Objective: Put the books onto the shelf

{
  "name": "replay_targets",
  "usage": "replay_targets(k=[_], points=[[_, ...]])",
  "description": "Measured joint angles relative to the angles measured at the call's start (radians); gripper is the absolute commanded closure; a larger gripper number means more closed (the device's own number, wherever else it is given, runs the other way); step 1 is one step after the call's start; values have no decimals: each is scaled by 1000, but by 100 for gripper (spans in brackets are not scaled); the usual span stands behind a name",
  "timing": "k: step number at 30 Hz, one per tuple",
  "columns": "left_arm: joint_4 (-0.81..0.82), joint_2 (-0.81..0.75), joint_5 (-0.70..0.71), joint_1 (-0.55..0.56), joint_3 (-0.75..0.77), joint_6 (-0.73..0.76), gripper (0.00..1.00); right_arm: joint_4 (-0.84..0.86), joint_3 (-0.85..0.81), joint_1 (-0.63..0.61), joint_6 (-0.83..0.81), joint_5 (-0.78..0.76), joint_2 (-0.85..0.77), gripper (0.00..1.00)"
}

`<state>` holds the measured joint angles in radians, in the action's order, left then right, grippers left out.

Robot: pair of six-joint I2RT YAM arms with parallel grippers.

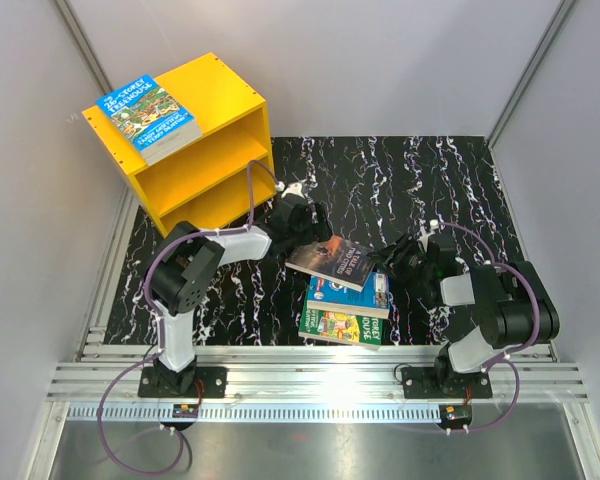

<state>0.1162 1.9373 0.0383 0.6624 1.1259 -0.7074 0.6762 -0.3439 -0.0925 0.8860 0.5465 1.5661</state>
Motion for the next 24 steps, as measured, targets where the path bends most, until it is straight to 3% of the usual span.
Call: replay_targets(k=[17, 24], points=[[8, 17, 45, 4, 20, -1, 6, 227, 18, 14, 68, 42, 113, 46], [19, 31, 49, 9, 31, -19, 6, 450, 70, 17, 161, 62, 193, 46]])
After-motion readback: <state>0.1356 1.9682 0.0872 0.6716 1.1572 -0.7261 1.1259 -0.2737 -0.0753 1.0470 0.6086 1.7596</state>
